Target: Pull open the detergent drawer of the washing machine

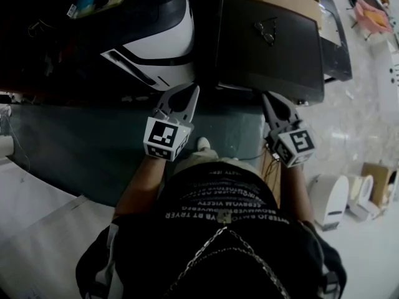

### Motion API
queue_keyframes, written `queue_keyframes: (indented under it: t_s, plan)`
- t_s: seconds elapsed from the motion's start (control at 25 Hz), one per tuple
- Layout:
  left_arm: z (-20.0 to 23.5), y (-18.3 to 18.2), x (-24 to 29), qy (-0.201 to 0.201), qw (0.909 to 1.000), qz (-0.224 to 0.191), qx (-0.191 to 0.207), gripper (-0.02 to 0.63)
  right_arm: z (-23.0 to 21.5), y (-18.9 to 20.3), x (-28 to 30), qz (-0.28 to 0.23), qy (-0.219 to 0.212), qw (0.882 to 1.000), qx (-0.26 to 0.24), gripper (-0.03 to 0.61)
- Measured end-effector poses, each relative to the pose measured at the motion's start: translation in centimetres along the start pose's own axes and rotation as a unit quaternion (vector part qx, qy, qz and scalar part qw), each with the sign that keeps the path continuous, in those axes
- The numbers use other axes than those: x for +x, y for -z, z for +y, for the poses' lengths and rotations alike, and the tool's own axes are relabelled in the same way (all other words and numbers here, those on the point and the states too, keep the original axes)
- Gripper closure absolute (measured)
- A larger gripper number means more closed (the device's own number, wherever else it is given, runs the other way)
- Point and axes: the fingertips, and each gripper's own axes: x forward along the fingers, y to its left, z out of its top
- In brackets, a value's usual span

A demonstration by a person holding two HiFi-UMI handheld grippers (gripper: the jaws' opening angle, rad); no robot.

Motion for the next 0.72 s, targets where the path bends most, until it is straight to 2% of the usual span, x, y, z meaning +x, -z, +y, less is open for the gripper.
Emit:
queue_keyframes:
  t_s: [0.24, 0.56, 0.72]
  plan:
    - [2.0, 0.7, 0.9, 0.024, 0.9997, 0.003, 0.001, 0.611, 0.5, -0.4, 1.6, -0.002, 0.017, 1.0, 0.007, 0.577]
    - [2.1, 2.7, 3.0, 0.043, 0.9987, 0.026, -0.002, 0.609, -1.9, 2.2, 2.0, 0.02, 0.042, 0.999, 0.021, 0.576]
    - [2.1, 3.8, 4.1, 0.044, 0.9981, 0.042, -0.003, 0.609, -2.4, 2.9, 2.8, 0.035, 0.036, 0.998, 0.026, 0.577]
